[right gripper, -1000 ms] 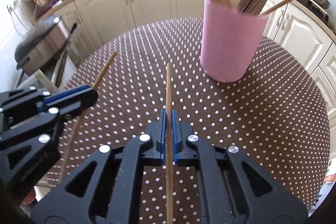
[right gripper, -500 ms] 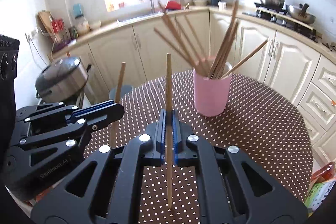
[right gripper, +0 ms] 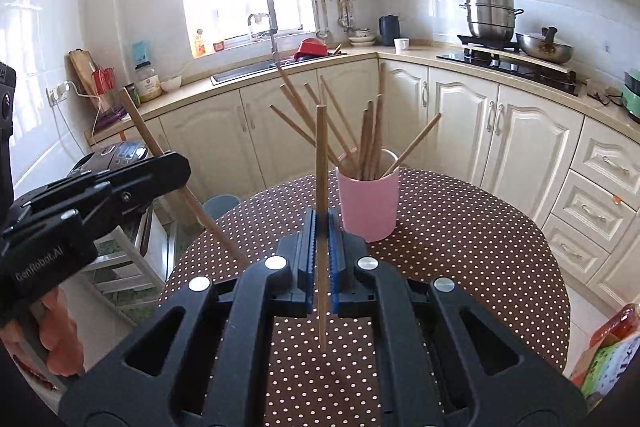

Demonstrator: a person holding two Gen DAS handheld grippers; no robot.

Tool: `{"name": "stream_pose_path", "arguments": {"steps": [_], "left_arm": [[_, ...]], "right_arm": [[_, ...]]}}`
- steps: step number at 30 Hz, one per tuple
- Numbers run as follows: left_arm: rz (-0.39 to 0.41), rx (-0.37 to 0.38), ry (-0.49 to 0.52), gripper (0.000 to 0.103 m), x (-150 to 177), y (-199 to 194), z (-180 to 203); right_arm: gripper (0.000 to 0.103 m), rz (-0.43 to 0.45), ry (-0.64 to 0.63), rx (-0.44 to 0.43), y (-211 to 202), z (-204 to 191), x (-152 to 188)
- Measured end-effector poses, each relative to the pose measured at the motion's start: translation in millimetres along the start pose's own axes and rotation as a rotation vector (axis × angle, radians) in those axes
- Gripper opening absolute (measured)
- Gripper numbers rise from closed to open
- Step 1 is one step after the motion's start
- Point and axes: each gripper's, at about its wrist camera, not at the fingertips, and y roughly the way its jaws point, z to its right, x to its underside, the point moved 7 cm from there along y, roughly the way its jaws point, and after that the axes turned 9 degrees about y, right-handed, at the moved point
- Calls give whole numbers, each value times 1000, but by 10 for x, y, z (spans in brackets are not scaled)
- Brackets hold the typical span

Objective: Organize utensils
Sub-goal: 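Raise both chopsticks over the pink cup and drop them inside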

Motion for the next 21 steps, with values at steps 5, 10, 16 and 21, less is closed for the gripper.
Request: {"name": "stream_pose_path", "arguments": {"steps": [5,10,16,21], "left_arm": [[24,-5,6,6,-144,7,21],[60,-12,20,6,-359,42,3],[105,-27,14,6,-671,170,-89],[161,-54,-2,6,-951,279,-163]], "right_arm": [[6,39,16,3,-74,81,-99],[6,101,28,6,-189,146,-302],[6,160,34,16,-240,236,-563],[6,205,43,27,-222,315,-776]]}}
